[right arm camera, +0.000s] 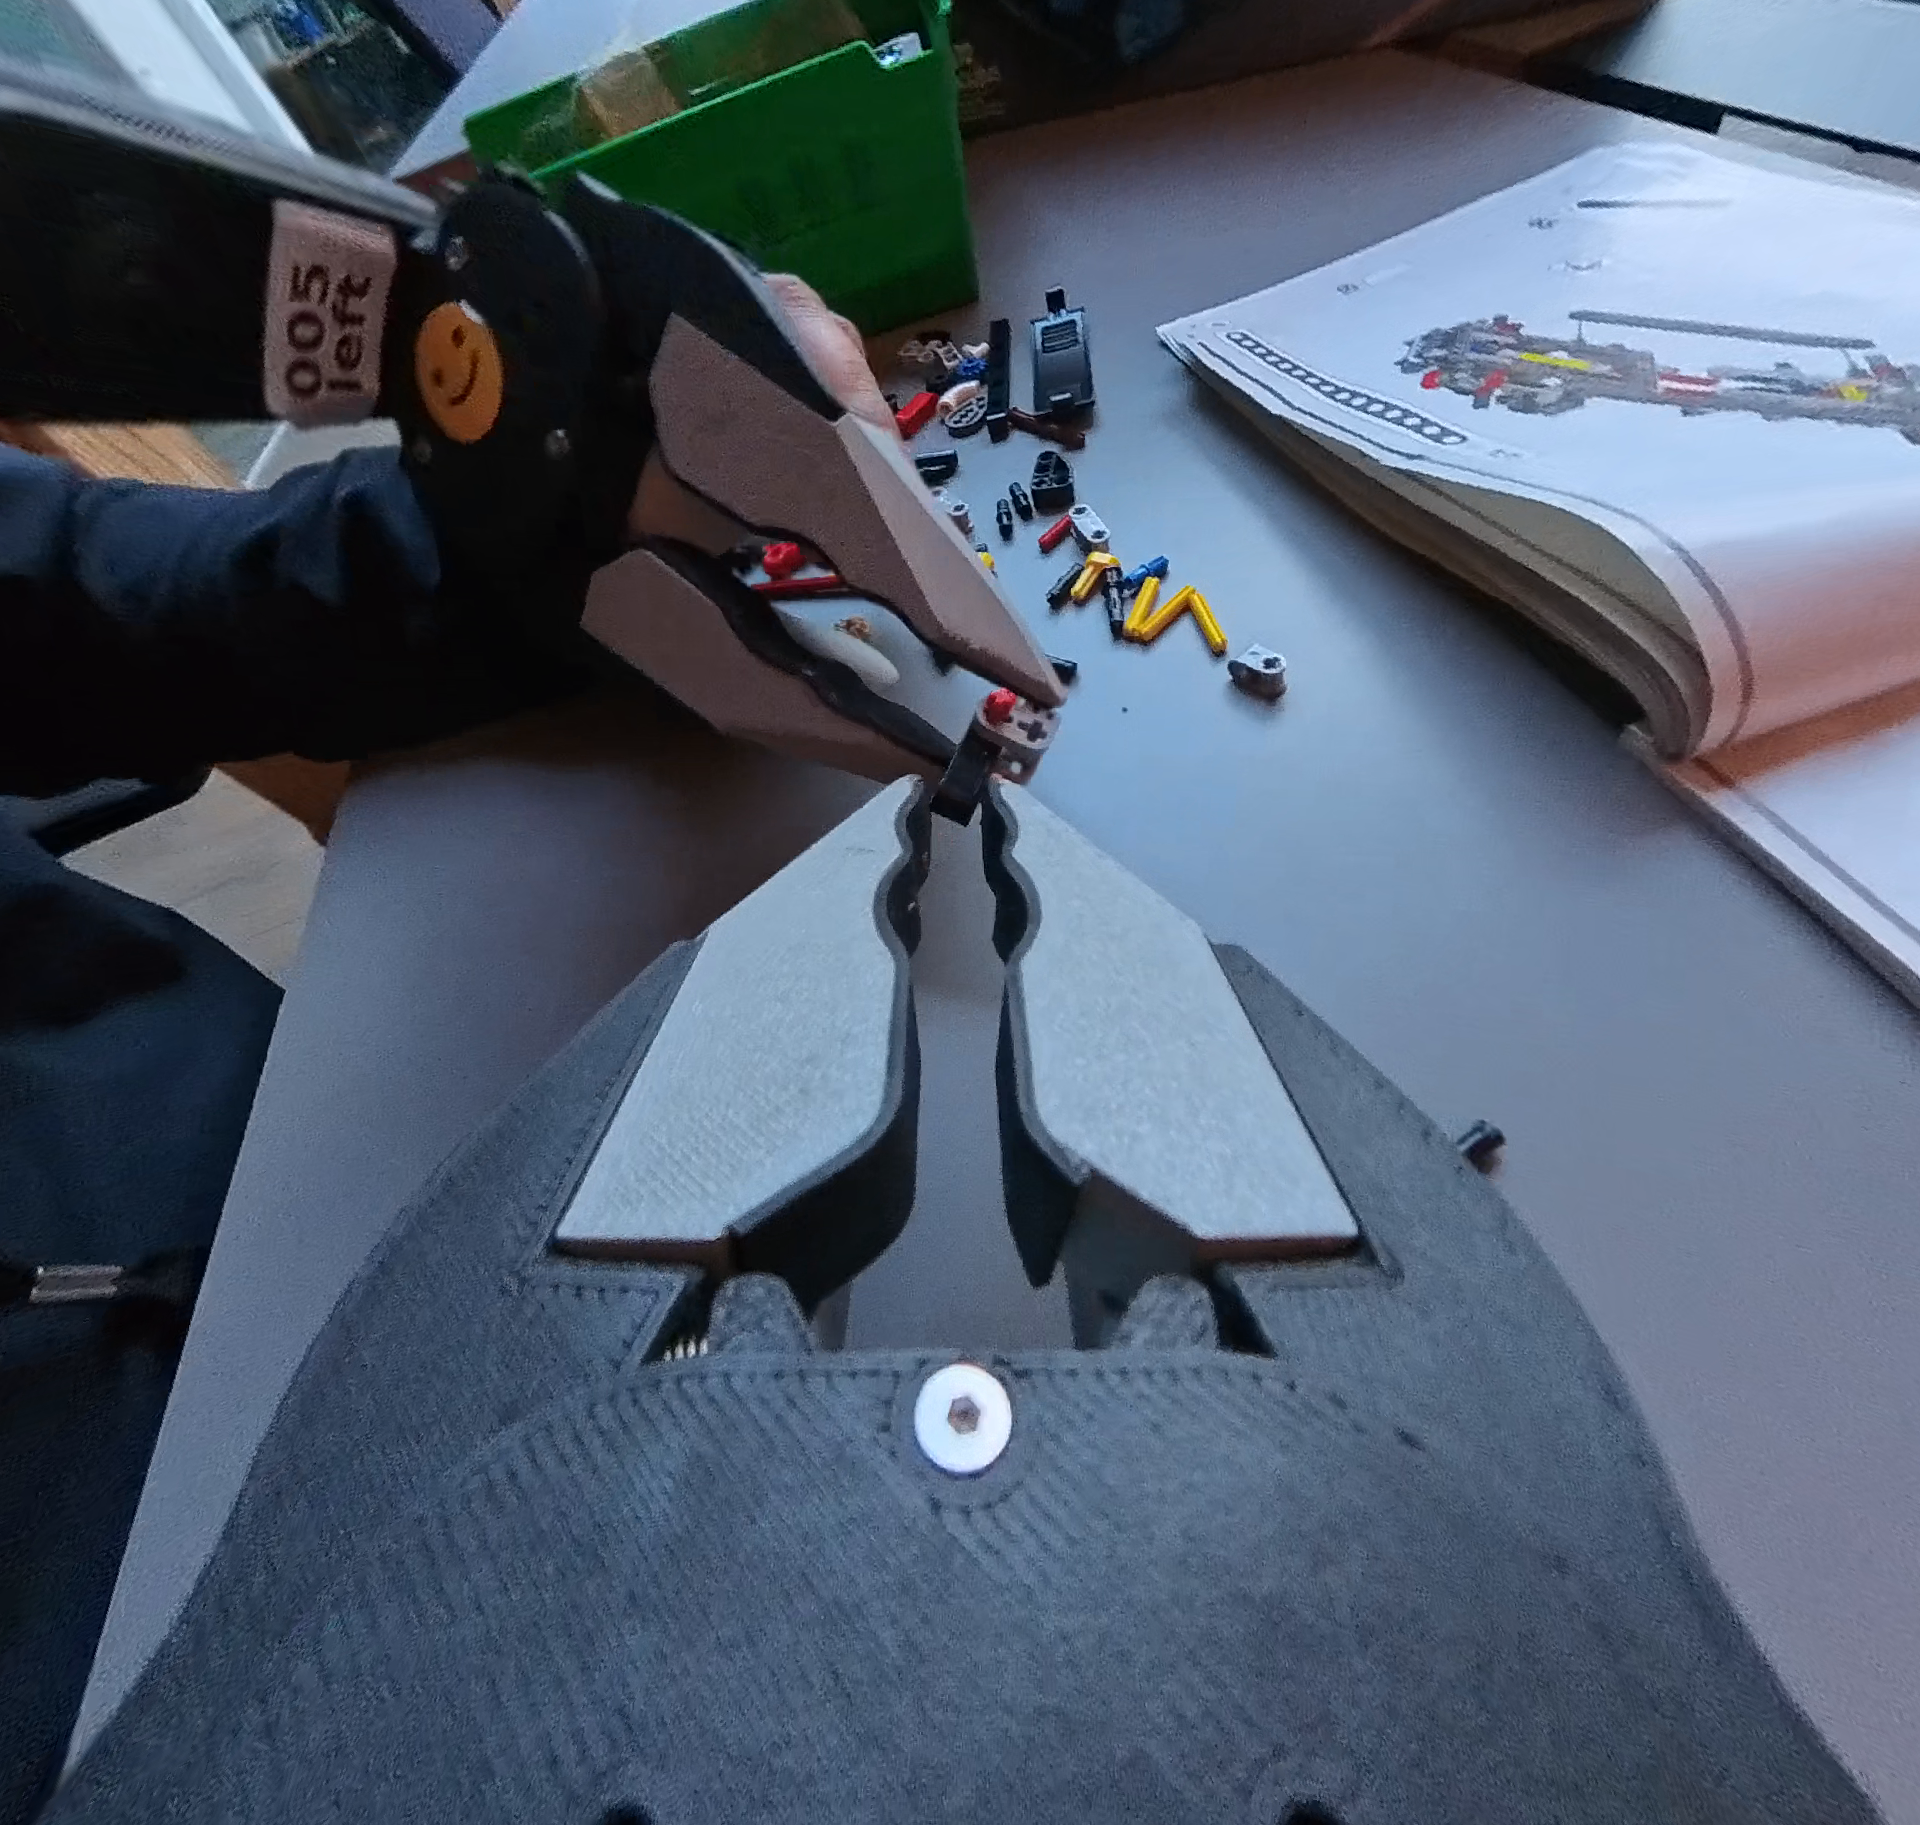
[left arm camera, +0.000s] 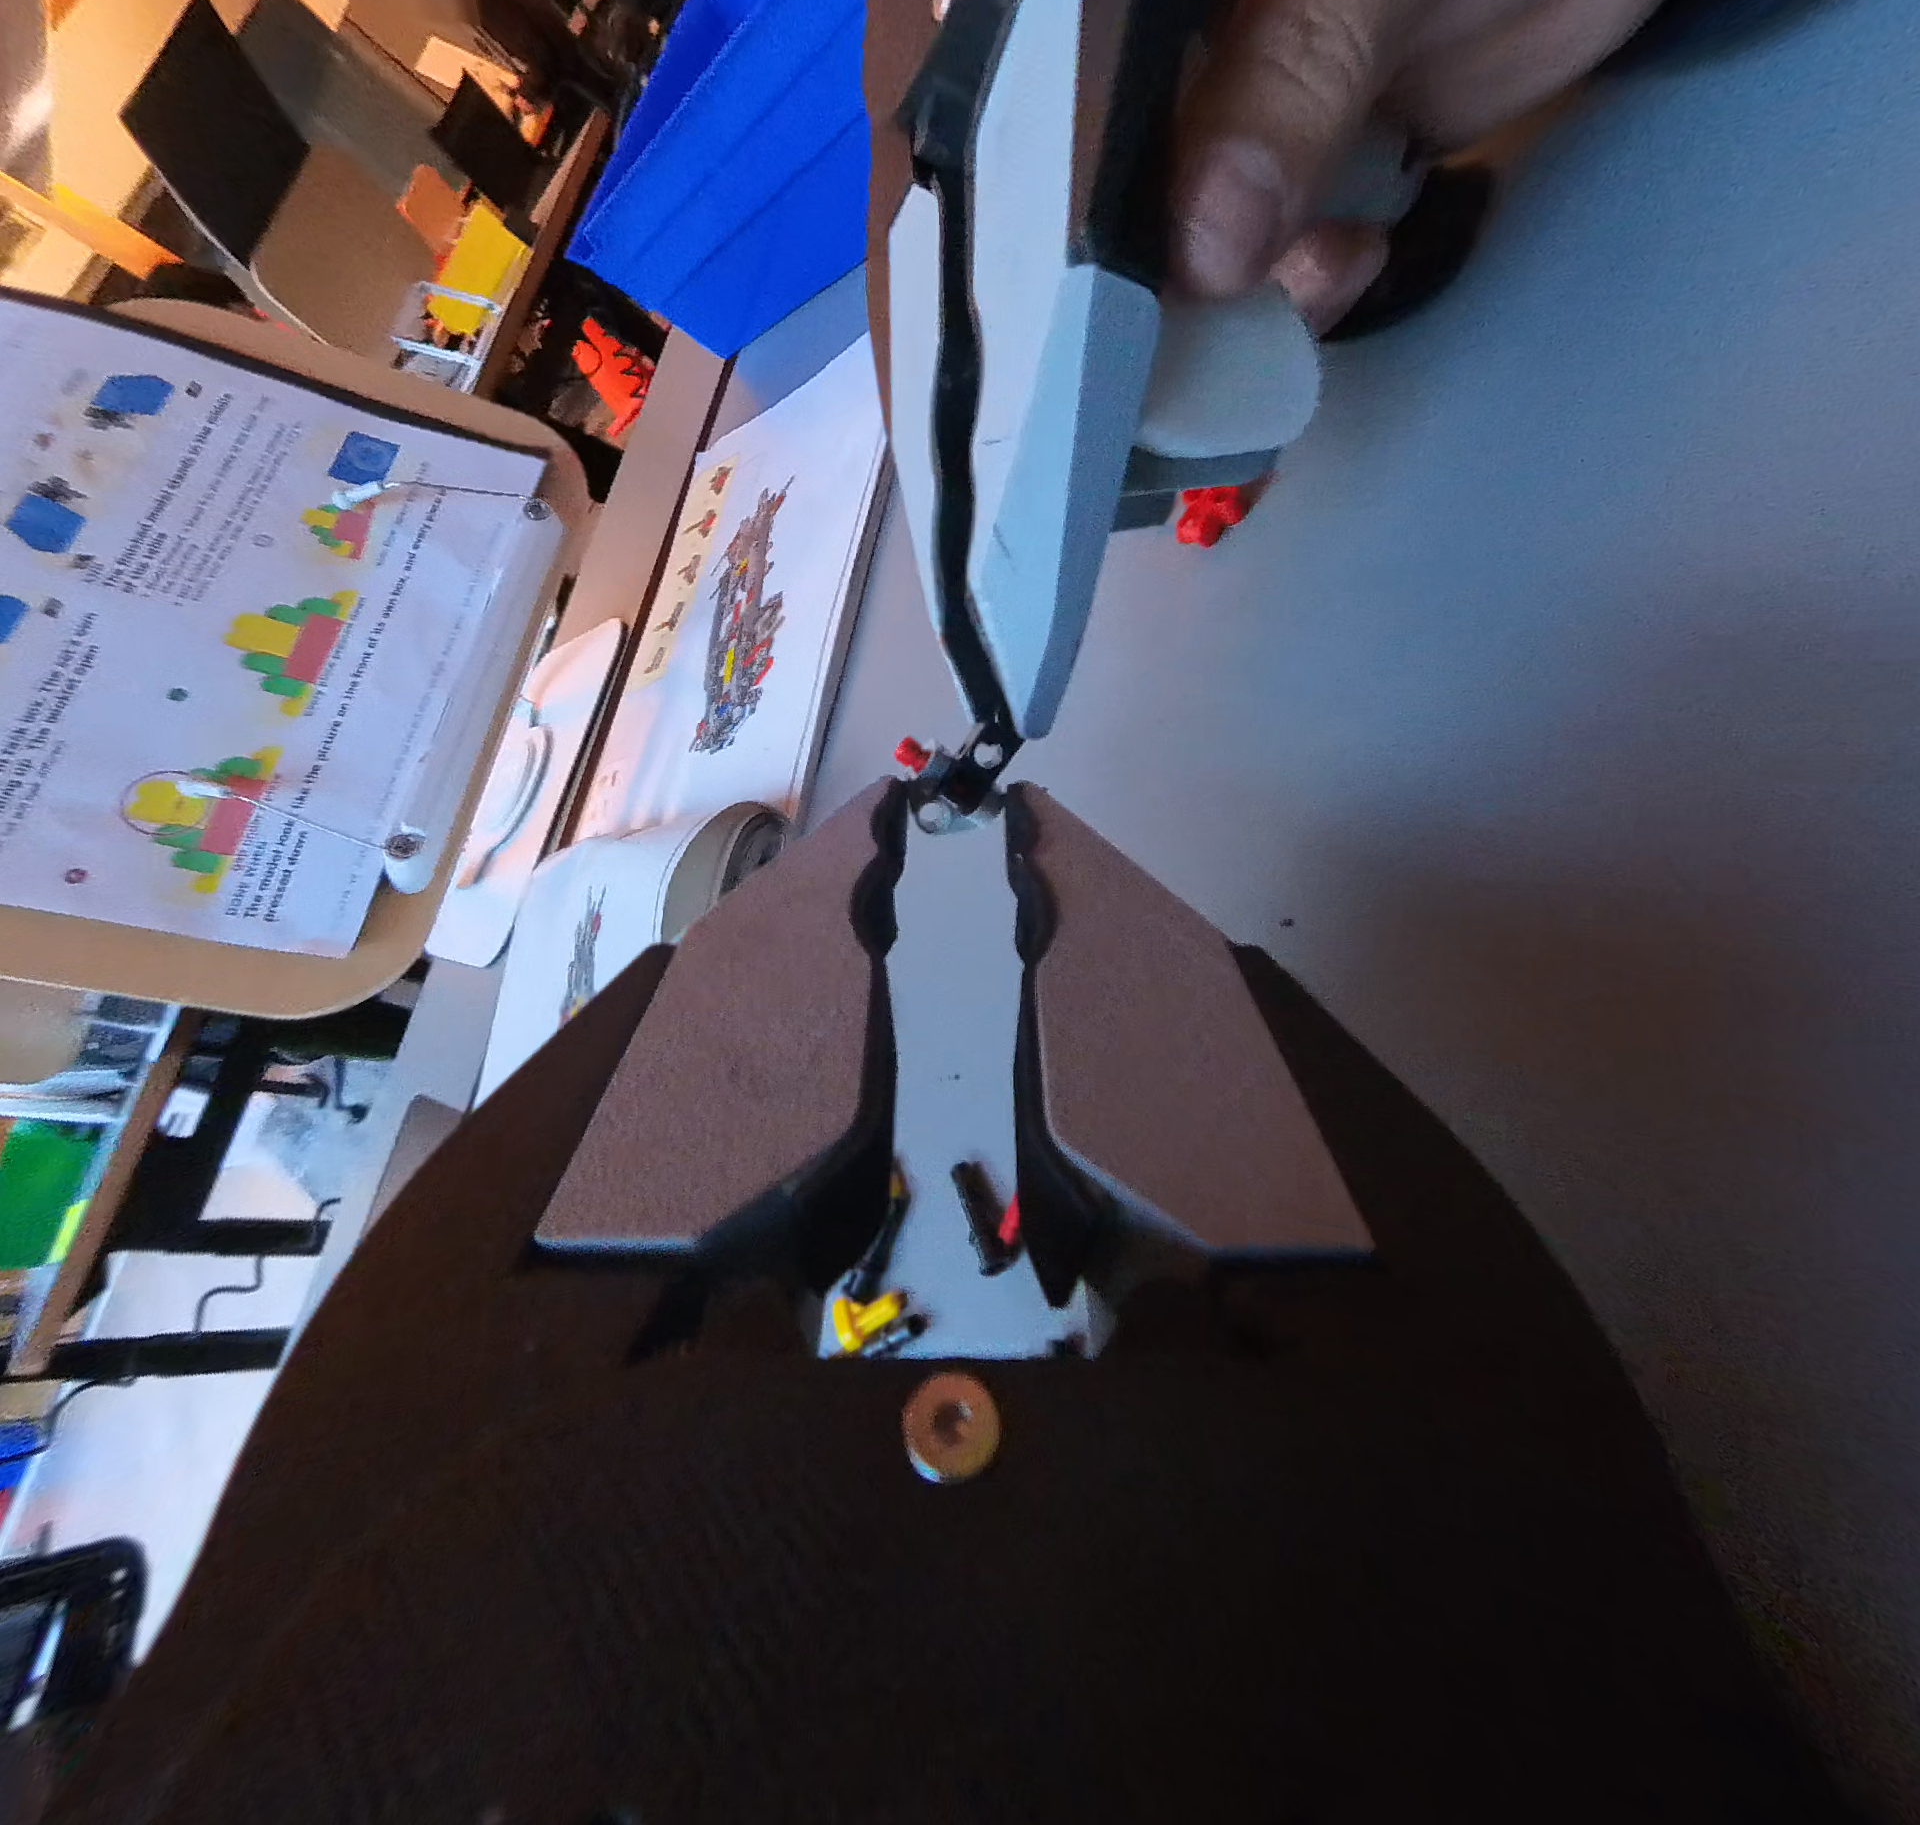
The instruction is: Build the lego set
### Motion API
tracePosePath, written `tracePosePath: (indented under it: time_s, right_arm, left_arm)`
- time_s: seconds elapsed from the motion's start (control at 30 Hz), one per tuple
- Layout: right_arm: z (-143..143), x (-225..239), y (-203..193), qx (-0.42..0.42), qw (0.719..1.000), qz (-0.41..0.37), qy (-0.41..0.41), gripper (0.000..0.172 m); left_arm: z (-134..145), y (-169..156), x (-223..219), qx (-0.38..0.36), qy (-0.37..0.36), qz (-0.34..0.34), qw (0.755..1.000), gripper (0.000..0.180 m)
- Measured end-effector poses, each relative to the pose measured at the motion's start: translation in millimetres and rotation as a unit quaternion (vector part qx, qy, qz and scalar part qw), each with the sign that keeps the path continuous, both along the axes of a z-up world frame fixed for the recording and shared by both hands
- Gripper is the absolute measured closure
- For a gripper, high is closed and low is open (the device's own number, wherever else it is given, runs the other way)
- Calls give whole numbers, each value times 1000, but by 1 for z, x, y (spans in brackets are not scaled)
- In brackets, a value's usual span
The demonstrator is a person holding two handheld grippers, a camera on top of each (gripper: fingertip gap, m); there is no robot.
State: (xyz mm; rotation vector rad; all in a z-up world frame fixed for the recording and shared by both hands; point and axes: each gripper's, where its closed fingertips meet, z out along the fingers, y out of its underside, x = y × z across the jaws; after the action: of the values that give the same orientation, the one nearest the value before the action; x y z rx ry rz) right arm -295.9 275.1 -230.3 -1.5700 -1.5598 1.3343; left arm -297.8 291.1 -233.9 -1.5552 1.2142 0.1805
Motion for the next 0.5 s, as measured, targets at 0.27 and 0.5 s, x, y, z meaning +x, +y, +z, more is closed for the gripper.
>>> tracePosePath:
  time_s: [0.27,0.5]
  right_arm:
    - [8,2,-3,15,999,8,29,166]
    - [20,0,-11,58,995,19,75,166]
  left_arm:
    - [7,-8,3,-157,-209,-22,965,151]
    - [27,-19,4,-230,-347,-62,907,151]
